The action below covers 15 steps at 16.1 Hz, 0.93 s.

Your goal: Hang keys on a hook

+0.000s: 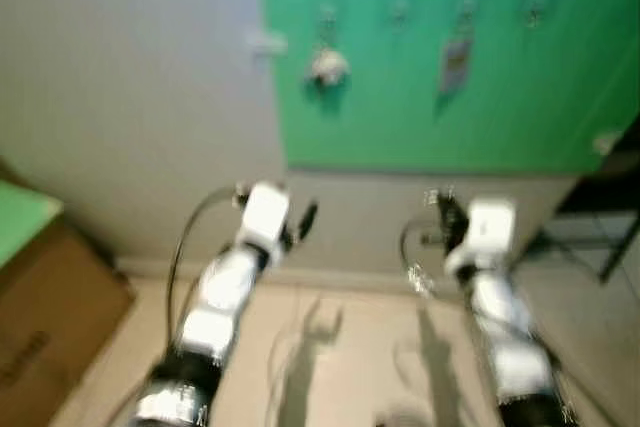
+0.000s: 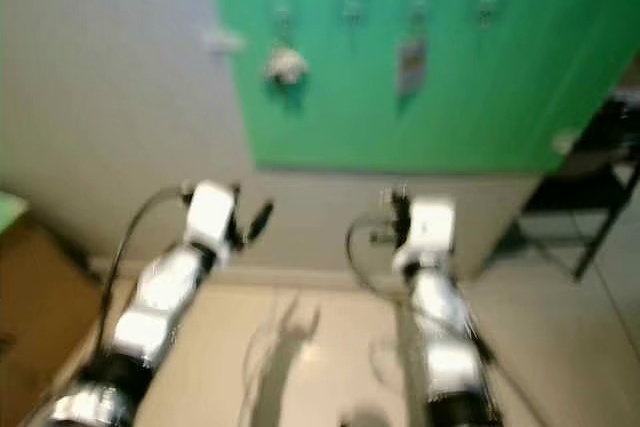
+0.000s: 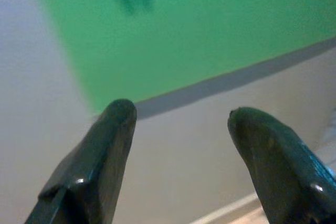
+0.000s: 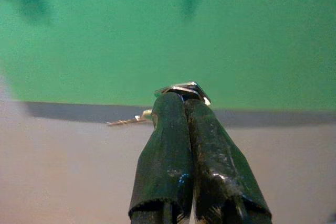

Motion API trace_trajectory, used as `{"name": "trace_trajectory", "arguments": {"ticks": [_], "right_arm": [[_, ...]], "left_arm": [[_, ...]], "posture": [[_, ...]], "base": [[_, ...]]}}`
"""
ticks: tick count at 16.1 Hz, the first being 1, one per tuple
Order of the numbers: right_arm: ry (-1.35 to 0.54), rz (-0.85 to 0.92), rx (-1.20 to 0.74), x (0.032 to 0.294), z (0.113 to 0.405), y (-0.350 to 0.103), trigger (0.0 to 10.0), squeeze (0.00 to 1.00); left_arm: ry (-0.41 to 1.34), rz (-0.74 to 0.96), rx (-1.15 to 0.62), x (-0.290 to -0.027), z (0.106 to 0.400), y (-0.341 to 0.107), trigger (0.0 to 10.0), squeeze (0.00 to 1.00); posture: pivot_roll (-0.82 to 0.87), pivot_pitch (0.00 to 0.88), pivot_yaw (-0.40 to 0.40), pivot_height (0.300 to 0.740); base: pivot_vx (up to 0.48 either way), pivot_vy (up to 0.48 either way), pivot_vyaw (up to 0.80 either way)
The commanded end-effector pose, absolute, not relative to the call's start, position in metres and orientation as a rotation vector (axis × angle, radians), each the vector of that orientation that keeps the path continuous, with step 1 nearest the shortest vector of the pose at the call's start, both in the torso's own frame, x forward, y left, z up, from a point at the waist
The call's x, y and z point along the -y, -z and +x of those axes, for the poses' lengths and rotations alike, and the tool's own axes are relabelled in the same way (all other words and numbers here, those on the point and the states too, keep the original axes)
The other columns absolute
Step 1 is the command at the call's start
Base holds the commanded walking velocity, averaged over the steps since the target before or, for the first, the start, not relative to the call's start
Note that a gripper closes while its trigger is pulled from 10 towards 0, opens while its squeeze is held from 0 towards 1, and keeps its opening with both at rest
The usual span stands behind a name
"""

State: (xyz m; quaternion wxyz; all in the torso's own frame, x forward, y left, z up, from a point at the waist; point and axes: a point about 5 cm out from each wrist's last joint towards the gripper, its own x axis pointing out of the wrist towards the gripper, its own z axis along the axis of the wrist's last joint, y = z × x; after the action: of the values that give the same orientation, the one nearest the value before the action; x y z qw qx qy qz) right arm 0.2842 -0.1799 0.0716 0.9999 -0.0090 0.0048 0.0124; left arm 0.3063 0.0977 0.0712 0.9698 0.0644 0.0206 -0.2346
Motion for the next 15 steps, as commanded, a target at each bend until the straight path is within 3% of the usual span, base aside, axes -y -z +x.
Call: {"name": "trace_trajectory", "arguments": {"ticks": [1,3,7,15], "right_arm": [[-0.045,-0.002,0.093,0.181,0.297,-0.102,10.0,0.00],[-0.032,0.052,0.177,0.187,0.308,-0.131,10.0,0.00],[-0.050,0.379,0.286,0.195,0.316,-0.175,10.0,0.00],[-0.155,0.511,0.229,0.187,0.312,-0.183,10.0,0.00]], "left_arm": [[0.483,0.155,-0.045,-0.098,0.305,-0.070,10.0,0.00],[0.487,0.156,-0.043,-0.097,0.305,-0.070,10.0,0.00],[0.502,0.152,-0.032,-0.093,0.304,-0.072,10.0,0.00],[0.499,0.150,-0.028,-0.091,0.302,-0.071,10.0,0.00]], "posture": [[-0.15,0.011,0.032,0.740],[-0.15,0.011,0.031,0.740],[-0.16,0.035,0.030,0.740],[-0.16,0.049,0.024,0.740]], "base": [[0.000,0.000,0.00],[0.000,0.000,0.00],[0.000,0.000,0.00],[0.000,0.000,0.00]]}}
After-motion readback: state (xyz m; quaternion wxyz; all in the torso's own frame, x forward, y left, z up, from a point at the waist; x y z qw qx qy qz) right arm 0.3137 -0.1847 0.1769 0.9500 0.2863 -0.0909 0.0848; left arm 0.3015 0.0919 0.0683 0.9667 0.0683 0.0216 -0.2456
